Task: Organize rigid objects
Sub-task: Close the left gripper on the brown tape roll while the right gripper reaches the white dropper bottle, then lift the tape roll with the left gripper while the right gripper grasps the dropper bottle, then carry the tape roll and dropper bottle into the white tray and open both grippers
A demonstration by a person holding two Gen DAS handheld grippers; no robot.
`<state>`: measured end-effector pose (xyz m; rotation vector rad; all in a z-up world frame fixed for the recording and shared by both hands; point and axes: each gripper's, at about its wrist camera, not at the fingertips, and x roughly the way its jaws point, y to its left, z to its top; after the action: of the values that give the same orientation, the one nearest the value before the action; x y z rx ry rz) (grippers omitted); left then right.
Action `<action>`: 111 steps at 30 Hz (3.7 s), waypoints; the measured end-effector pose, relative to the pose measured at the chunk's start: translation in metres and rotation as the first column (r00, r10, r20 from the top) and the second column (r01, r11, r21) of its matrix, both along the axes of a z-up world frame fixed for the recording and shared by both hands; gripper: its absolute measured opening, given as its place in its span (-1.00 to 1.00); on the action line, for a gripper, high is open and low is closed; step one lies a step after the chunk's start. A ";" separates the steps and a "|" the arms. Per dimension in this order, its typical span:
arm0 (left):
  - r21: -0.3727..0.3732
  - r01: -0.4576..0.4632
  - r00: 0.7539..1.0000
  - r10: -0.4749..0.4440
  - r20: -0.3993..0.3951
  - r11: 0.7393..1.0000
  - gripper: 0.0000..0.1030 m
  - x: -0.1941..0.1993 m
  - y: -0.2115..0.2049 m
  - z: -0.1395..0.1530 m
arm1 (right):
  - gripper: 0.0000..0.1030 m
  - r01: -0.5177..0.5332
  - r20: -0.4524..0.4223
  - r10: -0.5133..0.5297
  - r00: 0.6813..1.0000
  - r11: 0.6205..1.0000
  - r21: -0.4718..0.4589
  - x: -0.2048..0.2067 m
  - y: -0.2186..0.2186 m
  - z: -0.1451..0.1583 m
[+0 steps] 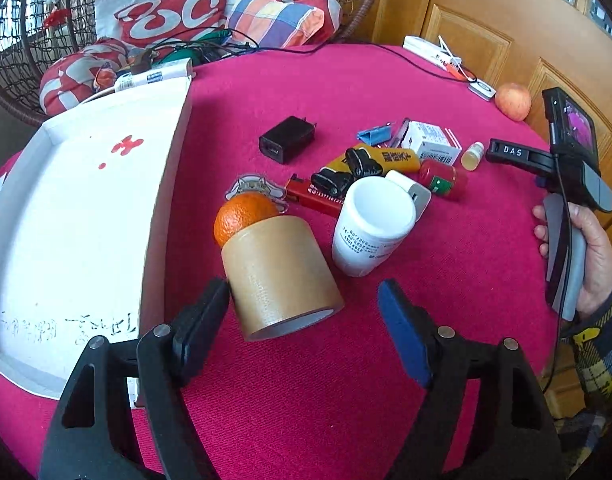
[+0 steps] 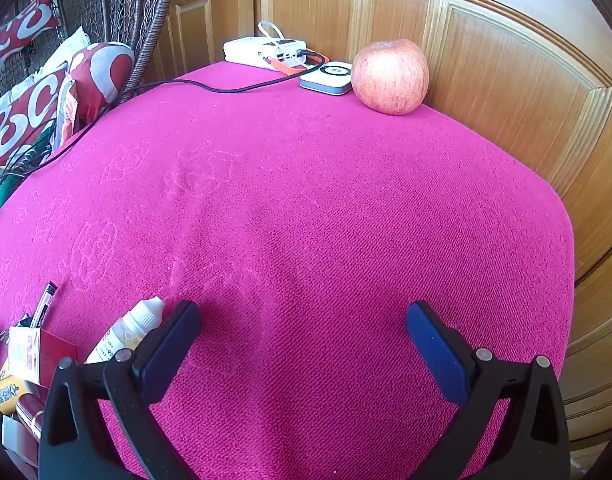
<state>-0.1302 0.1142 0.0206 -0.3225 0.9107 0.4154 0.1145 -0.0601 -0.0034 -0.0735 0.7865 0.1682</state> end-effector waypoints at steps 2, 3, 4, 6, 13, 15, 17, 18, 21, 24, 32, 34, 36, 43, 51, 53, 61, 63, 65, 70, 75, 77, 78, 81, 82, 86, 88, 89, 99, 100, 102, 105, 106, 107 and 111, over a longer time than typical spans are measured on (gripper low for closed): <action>-0.021 -0.011 1.000 0.011 -0.012 1.000 0.51 0.003 0.003 -0.005 | 1.00 0.001 0.003 -0.001 1.000 1.000 -0.005 0.000 0.000 0.000; -0.011 -0.021 1.000 0.020 -0.014 1.000 0.51 0.004 0.004 -0.007 | 1.00 0.000 0.002 0.000 1.000 1.000 -0.001 0.000 0.000 0.000; -0.009 -0.024 1.000 0.024 -0.012 1.000 0.51 0.005 0.004 -0.007 | 1.00 0.001 0.002 -0.001 1.000 1.000 -0.001 0.000 0.000 0.000; -0.001 -0.027 1.000 0.027 -0.002 1.000 0.46 0.005 0.006 -0.009 | 1.00 -0.001 0.003 0.001 1.000 1.000 0.010 -0.001 -0.002 0.001; 0.021 -0.041 0.998 0.040 0.045 0.999 0.07 -0.009 0.006 -0.008 | 1.00 -0.374 0.190 0.329 0.925 0.878 0.298 -0.030 -0.019 0.022; 0.017 -0.047 0.997 0.046 0.059 0.999 0.05 -0.012 0.004 -0.007 | 1.00 -0.418 0.164 0.389 0.906 0.883 0.215 -0.034 -0.006 0.021; 0.002 -0.045 0.996 0.045 0.076 0.999 0.04 -0.015 0.002 -0.005 | 1.00 -0.436 0.125 0.423 0.897 0.894 0.102 -0.039 0.009 0.016; -0.008 -0.042 0.996 0.043 0.084 0.999 0.03 -0.016 0.002 -0.003 | 1.00 -0.454 0.115 0.444 0.889 0.887 0.081 -0.041 0.012 0.013; -0.012 -0.036 0.995 0.037 0.090 0.999 0.02 -0.019 0.000 -0.001 | 0.99 -0.506 0.105 0.500 0.860 0.862 0.035 -0.043 0.021 0.013; -0.020 -0.034 0.994 0.035 0.099 0.999 0.02 -0.021 0.000 0.000 | 0.99 -0.551 0.109 0.555 0.825 0.832 -0.066 -0.041 0.032 0.011; -0.002 -0.025 0.993 0.025 0.118 1.000 0.02 -0.023 -0.006 0.005 | 0.22 -0.668 0.038 0.673 0.739 0.738 -0.091 -0.032 0.046 -0.001; 0.012 -0.021 0.992 0.019 0.125 1.000 0.02 -0.024 -0.009 0.007 | 0.22 -0.666 0.045 0.671 0.740 0.741 -0.082 -0.036 0.040 -0.001; 0.022 -0.019 0.991 0.016 0.134 1.000 0.01 -0.025 -0.009 0.011 | 0.22 -0.657 0.069 0.660 0.748 0.751 -0.071 -0.042 0.034 0.004; 0.039 -0.030 0.984 0.023 0.175 0.999 0.01 -0.030 -0.012 0.023 | 0.22 -0.641 0.189 0.621 0.760 0.765 0.064 -0.061 0.009 0.046; 0.041 -0.050 0.979 0.041 0.199 0.998 -0.01 -0.039 -0.010 0.027 | 0.22 -0.675 0.259 0.636 0.726 0.731 0.097 -0.081 0.015 0.073; 0.043 -0.054 0.977 0.044 0.207 0.998 -0.01 -0.041 -0.010 0.029 | 0.22 -0.686 0.272 0.643 0.716 0.721 0.098 -0.085 0.014 0.074; 0.051 -0.073 0.967 0.059 0.247 0.996 -0.01 -0.046 -0.008 0.043 | 0.22 -0.727 0.307 0.672 0.674 0.676 0.116 -0.103 0.022 0.086; 0.057 -0.079 0.964 0.062 0.260 0.995 -0.01 -0.048 -0.006 0.049 | 0.22 -0.745 0.316 0.686 0.655 0.657 0.117 -0.106 0.025 0.090; 0.067 -0.089 0.959 0.067 0.277 0.994 -0.01 -0.052 -0.005 0.056 | 0.22 -0.763 0.330 0.700 0.633 0.637 0.110 -0.112 0.030 0.096; 0.095 -0.128 0.944 0.092 0.317 0.987 -0.01 -0.066 0.005 0.074 | 0.22 -0.804 0.343 0.738 0.582 0.586 0.102 -0.124 0.046 0.105; 0.112 -0.177 0.929 0.128 0.347 0.978 -0.01 -0.083 0.020 0.086 | 0.22 -0.840 0.349 0.773 0.530 0.534 0.094 -0.142 0.067 0.114; 0.117 -0.200 0.922 0.146 0.359 0.973 -0.01 -0.091 0.027 0.090 | 0.22 -0.858 0.351 0.791 0.502 0.507 0.085 -0.151 0.078 0.118; 0.118 -0.212 0.918 0.157 0.364 0.970 -0.01 -0.096 0.031 0.091 | 0.22 -0.866 0.353 0.798 0.488 0.494 0.078 -0.156 0.083 0.120; 0.123 -0.253 0.907 0.191 0.375 0.960 -0.01 -0.106 0.043 0.094 | 0.22 -0.890 0.353 0.825 0.442 0.451 0.062 -0.171 0.099 0.124; 0.125 -0.265 0.904 0.201 0.376 0.956 -0.01 -0.109 0.048 0.095 | 0.22 -0.898 0.350 0.834 0.427 0.436 0.059 -0.177 0.105 0.125; 0.119 -0.312 0.893 0.248 0.375 0.943 -0.01 -0.120 0.069 0.093 | 0.22 -0.921 0.327 0.864 0.383 0.385 0.061 -0.193 0.130 0.124; 0.104 -0.341 0.885 0.281 0.371 0.934 -0.01 -0.123 0.084 0.090 | 0.22 -0.931 0.310 0.879 0.363 0.359 0.070 -0.200 0.144 0.122; 0.100 -0.356 0.880 0.298 0.370 0.929 -0.01 -0.125 0.092 0.089 | 0.22 -0.936 0.301 0.887 0.350 0.345 0.073 -0.204 0.151 0.121; 0.079 -0.461 0.854 0.418 0.311 0.884 -0.01 -0.123 0.157 0.068 | 0.22 -0.942 0.160 0.931 0.328 0.309 0.133 -0.223 0.236 0.086; 0.077 -0.466 0.852 0.424 0.307 0.882 -0.01 -0.124 0.159 0.065 | 0.22 -0.942 0.147 0.933 0.327 0.311 0.125 -0.224 0.243 0.080; 0.066 -0.477 0.846 0.438 0.304 0.876 -0.01 -0.126 0.163 0.060 | 0.22 -0.942 0.122 0.937 0.327 0.313 0.122 -0.227 0.257 0.068; 0.037 -0.492 0.835 0.459 0.302 0.870 -0.01 -0.128 0.168 0.053 | 0.22 -0.939 0.095 0.939 0.332 0.320 0.123 -0.232 0.270 0.057; 0.031 -0.497 0.832 0.467 0.299 0.867 -0.01 -0.129 0.169 0.051 | 0.22 -0.939 0.088 0.939 0.333 0.322 0.123 -0.233 0.273 0.053; 0.028 -0.500 0.832 0.471 0.294 0.865 0.00 -0.129 0.170 0.049 | 0.23 -0.938 0.082 0.939 0.334 0.323 0.122 -0.234 0.276 0.050; 0.001 -0.529 0.814 0.507 0.285 0.849 0.11 -0.136 0.176 0.044 | 0.33 -0.939 0.094 0.938 0.334 0.322 0.124 -0.239 0.279 0.047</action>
<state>-0.2667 0.2905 0.0641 -0.5450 0.5173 0.8898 -0.1242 0.2190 0.0431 -0.3966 0.6265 1.3945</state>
